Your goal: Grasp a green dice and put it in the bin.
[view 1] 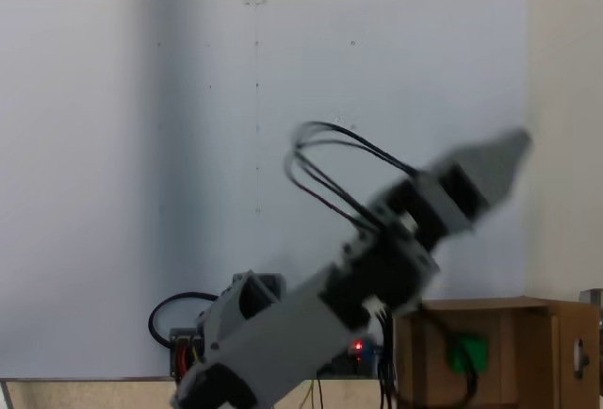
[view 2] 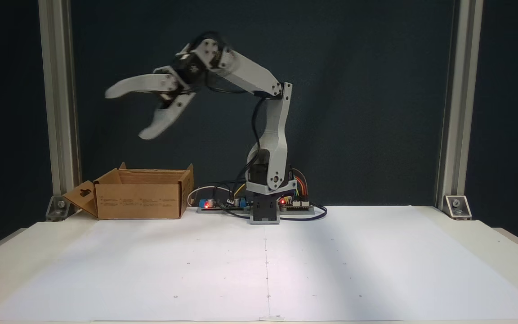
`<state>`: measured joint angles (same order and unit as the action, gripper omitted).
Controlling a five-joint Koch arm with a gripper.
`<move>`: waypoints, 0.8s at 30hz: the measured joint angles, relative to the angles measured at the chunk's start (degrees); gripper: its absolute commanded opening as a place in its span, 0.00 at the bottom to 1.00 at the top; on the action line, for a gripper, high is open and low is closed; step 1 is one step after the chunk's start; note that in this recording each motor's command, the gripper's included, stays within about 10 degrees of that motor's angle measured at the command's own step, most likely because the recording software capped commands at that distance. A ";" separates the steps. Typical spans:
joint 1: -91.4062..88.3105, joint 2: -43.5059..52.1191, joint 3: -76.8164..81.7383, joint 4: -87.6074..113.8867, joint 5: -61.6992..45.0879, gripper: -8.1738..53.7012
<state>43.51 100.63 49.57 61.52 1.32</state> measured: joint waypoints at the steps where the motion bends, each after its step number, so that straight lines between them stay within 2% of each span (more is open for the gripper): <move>1: -4.22 0.00 0.00 -1.67 0.09 0.85; 12: -36.21 0.00 0.09 -8.00 0.26 0.85; 18: -38.32 0.00 10.37 -15.12 0.26 0.85; 24: -37.62 8.00 28.21 -25.75 0.26 0.85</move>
<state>5.89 108.63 77.78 35.77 1.58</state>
